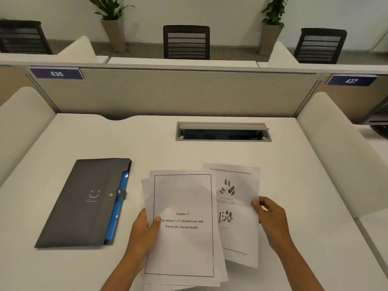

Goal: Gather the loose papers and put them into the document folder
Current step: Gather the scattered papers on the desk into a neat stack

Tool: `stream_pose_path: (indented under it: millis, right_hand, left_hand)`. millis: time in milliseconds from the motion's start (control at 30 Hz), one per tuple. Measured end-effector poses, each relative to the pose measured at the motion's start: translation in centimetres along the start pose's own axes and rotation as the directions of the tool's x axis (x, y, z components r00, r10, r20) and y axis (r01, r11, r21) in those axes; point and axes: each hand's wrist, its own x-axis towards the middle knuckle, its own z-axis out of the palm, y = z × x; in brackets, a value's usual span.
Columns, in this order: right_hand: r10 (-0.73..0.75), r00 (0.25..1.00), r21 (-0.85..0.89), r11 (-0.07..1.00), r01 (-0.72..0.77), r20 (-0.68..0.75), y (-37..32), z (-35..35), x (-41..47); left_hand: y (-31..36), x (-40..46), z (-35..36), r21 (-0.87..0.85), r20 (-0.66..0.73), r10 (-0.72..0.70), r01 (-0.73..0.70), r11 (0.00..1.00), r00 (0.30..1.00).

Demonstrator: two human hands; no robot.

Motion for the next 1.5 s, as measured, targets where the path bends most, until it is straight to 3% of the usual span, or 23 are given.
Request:
stream_pose_path:
  millis: [233, 400, 533, 667, 733, 800, 867, 933, 1067, 1133, 1367, 1500]
  right_hand:
    - [0.080, 0.975, 0.125, 0.986, -0.107, 0.206, -0.8, 3.2, -3.2]
    - [0.101, 0.926, 0.135, 0.978, -0.159, 0.363, -0.3, 6.0, -5.0]
    - [0.116, 0.866, 0.087, 0.980, -0.180, 0.487, 0.0, 7.5, -5.9]
    - [0.122, 0.810, 0.021, 0.986, -0.164, 0.574, -0.4, 7.9, -4.9]
    - [0.113, 0.823, -0.035, 0.993, -0.113, 0.556, -0.9, 7.9, -3.2]
    - [0.023, 0.914, -0.159, 0.986, 0.045, 0.405, -1.1, 7.9, -0.8]
    - [-0.157, 0.933, -0.376, 0.884, 0.279, 0.323, -1.5, 7.7, 1.8]
    - [-0.204, 0.886, -0.563, 0.708, 0.427, 0.415, -2.1, 7.5, 4.3]
    - [0.016, 0.841, -0.773, 0.404, 0.489, 0.540, -2.0, 7.1, 8.0]
    - [0.091, 0.817, -0.790, 0.333, 0.514, 0.570, -1.7, 6.9, 8.5]
    - [0.011, 0.835, -0.758, 0.426, 0.493, 0.550, -0.5, 6.9, 7.4]
    - [-0.128, 0.891, -0.684, 0.596, 0.420, 0.435, 0.0, 7.2, 5.7]
  left_hand:
    - [0.7, -0.1, 0.5, -0.054, 0.065, -0.014, 0.017, 0.998, 0.998]
    - [-0.1, 0.0, 0.5, -0.098, 0.090, -0.124, 0.133, 0.986, 0.988]
    - [-1.1, -0.4, 0.7, -0.102, 0.115, -0.195, 0.207, 0.973, 0.974]
    - [-2.1, -0.7, 0.5, -0.071, 0.110, -0.169, 0.177, 0.982, 0.979]
    - [-2.6, -0.6, 0.3, -0.053, 0.066, -0.153, 0.157, 0.986, 0.986]
    - [-2.8, -0.7, 0.1, -0.045, 0.034, -0.145, 0.147, 0.988, 0.989]
    - [-3.0, -0.9, -0.1, -0.047, 0.004, -0.136, 0.137, 0.990, 0.991]
    - [-3.2, -0.8, -0.4, -0.055, -0.021, -0.142, 0.140, 0.989, 0.990]
    - [-3.5, -0.8, -0.7, -0.087, -0.054, -0.148, 0.142, 0.986, 0.988]
    - [-3.6, -0.8, -0.9, -0.103, -0.076, -0.142, 0.134, 0.986, 0.987]
    - [-3.8, -0.6, -1.1, -0.139, -0.096, -0.146, 0.132, 0.981, 0.985]
    - [-3.5, -0.5, -1.1, -0.142, -0.098, -0.149, 0.134, 0.981, 0.984]
